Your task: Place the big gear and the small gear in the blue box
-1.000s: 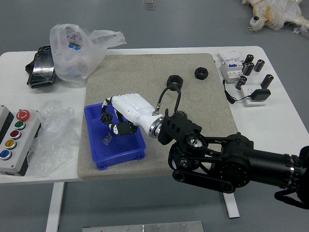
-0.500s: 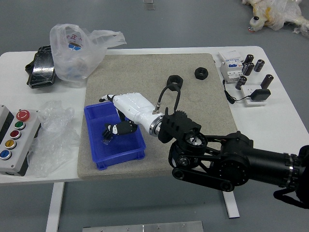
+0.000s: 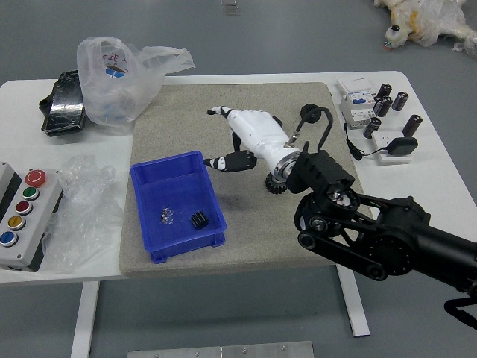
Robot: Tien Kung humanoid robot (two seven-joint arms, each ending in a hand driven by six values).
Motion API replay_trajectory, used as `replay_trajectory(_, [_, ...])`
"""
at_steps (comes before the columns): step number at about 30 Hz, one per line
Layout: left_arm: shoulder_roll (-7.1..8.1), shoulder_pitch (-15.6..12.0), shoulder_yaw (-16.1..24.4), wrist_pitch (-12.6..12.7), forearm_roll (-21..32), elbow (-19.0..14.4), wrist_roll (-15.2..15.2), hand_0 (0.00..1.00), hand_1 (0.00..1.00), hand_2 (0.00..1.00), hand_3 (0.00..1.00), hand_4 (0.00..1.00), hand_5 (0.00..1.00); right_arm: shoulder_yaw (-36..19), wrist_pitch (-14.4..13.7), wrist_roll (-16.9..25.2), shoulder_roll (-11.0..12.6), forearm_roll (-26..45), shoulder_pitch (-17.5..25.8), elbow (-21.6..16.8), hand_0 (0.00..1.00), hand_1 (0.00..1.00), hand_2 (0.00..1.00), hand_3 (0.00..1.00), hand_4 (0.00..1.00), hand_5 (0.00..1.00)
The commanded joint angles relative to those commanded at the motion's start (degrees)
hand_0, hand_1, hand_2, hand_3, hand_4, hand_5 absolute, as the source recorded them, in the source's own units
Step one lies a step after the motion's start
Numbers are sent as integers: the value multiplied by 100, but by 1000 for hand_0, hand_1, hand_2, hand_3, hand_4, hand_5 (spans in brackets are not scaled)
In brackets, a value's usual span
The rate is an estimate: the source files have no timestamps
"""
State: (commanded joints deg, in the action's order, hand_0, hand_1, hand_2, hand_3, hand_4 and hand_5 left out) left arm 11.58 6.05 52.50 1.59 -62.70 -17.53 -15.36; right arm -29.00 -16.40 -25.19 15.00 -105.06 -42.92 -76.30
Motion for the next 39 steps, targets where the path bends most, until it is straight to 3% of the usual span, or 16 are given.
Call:
replay_trajectory(4, [-11, -3, -26, 13, 45, 3, 15, 637, 484, 514, 639, 653, 156, -512, 57, -19, 254, -26, 449, 175, 355, 645, 693, 798, 942, 378])
replay_trajectory(5, [-15, -3, -33, 17, 57, 4, 20, 637, 484, 513, 639, 653, 156, -600, 96, -29, 274, -38, 558, 206, 459, 789, 836, 870, 949, 381])
replay_trajectory(11, [-25, 2, -51, 21, 76, 9, 34, 637, 484, 513, 639, 653, 156, -718, 311, -40, 284, -35, 916, 337, 459, 789, 836, 870, 949, 381])
replay_trajectory(12, [-23, 4, -53, 20, 75, 10, 37, 637, 484, 513, 639, 653, 156, -714, 338, -42, 291, -29, 946, 340, 681, 828, 865, 883, 951, 380])
replay_trajectory(21, [-23, 6, -39, 18, 63, 12, 31, 637, 485, 513, 639, 653, 156, -411, 392, -67, 274, 160, 974, 398, 694, 827, 840, 871, 955, 385])
replay_trajectory(23, [-26, 9, -36, 16, 59, 11, 30, 637, 485, 513, 639, 653, 156, -265, 395, -63, 230, 219, 920, 458, 694, 827, 840, 871, 955, 385])
replay_trajectory(24, [-26, 11, -34, 16, 57, 11, 31, 637, 485, 513, 639, 654, 156, -189, 392, -61, 209, 249, 891, 494, 666, 803, 791, 831, 956, 385])
replay_trajectory(29, [-26, 9, -14, 11, 34, 9, 20, 637, 485, 513, 639, 654, 156, 165, 324, -28, 108, 408, 741, 747, 666, 803, 791, 831, 956, 385])
replay_trajectory(30, [-27, 8, -9, 9, 29, 8, 16, 637, 484, 513, 639, 654, 157, 216, 304, -16, 90, 434, 717, 802, 548, 713, 651, 689, 639, 172])
replay_trajectory(35, [-27, 12, -26, 12, 47, 8, 23, 637, 484, 513, 639, 654, 157, 406, 188, 58, 38, 538, 639, 1057, 548, 713, 651, 689, 639, 172])
replay_trajectory(36, [-25, 14, -30, 13, 52, 9, 26, 637, 485, 513, 638, 654, 157, 427, 148, 79, 39, 549, 633, 1074, 471, 547, 384, 495, 214, 2])
replay_trajectory(39, [-25, 16, -34, 13, 56, 9, 27, 637, 485, 513, 638, 654, 157, 486, 55, 116, 40, 537, 622, 1103, 471, 547, 384, 495, 214, 2])
